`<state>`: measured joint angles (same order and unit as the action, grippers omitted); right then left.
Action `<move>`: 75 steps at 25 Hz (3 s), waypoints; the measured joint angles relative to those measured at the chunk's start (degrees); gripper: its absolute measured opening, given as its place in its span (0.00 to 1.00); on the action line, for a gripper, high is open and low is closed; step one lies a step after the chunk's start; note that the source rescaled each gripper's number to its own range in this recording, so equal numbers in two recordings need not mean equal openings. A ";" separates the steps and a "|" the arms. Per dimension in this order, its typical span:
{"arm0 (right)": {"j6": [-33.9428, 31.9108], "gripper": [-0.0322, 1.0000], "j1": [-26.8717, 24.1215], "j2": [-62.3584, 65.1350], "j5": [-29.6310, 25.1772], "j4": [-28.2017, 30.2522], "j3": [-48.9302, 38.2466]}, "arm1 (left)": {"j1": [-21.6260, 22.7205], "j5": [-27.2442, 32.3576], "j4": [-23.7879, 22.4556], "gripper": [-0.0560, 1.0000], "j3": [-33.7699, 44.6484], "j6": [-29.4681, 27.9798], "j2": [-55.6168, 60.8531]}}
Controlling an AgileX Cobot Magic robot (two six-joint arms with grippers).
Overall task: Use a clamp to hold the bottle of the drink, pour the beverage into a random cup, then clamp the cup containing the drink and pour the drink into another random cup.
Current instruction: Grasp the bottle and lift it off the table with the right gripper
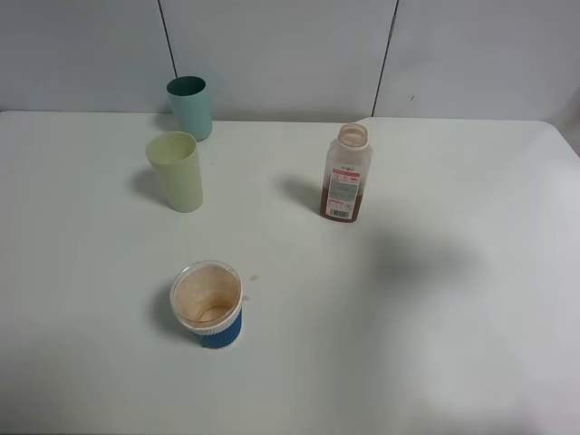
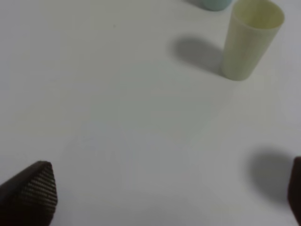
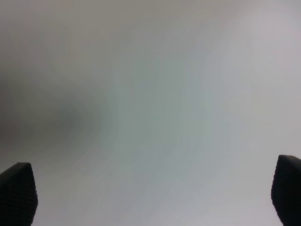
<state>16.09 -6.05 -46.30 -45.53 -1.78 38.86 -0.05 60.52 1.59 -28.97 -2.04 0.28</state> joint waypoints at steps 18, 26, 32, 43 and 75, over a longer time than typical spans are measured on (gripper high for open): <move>5.43 1.00 0.00 -12.72 14.20 -0.40 0.07 | 0.00 0.00 0.00 0.98 0.00 0.02 0.00; 9.90 1.00 2.38 -16.61 19.29 -0.40 0.07 | 0.00 0.00 0.00 0.98 0.00 -0.03 0.00; 12.11 1.00 6.60 -21.66 23.19 -0.40 0.07 | 0.00 0.00 0.00 0.98 0.00 -0.03 0.00; 17.90 1.00 9.12 -29.27 30.75 -0.29 0.07 | 0.00 0.00 0.00 0.98 0.00 0.04 0.00; 19.49 1.00 11.87 -45.20 49.63 8.78 0.07 | 0.00 0.00 0.00 0.98 0.00 -0.01 0.00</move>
<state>35.58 5.82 -91.50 4.11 7.00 38.92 -0.05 60.52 1.59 -28.97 -2.04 0.28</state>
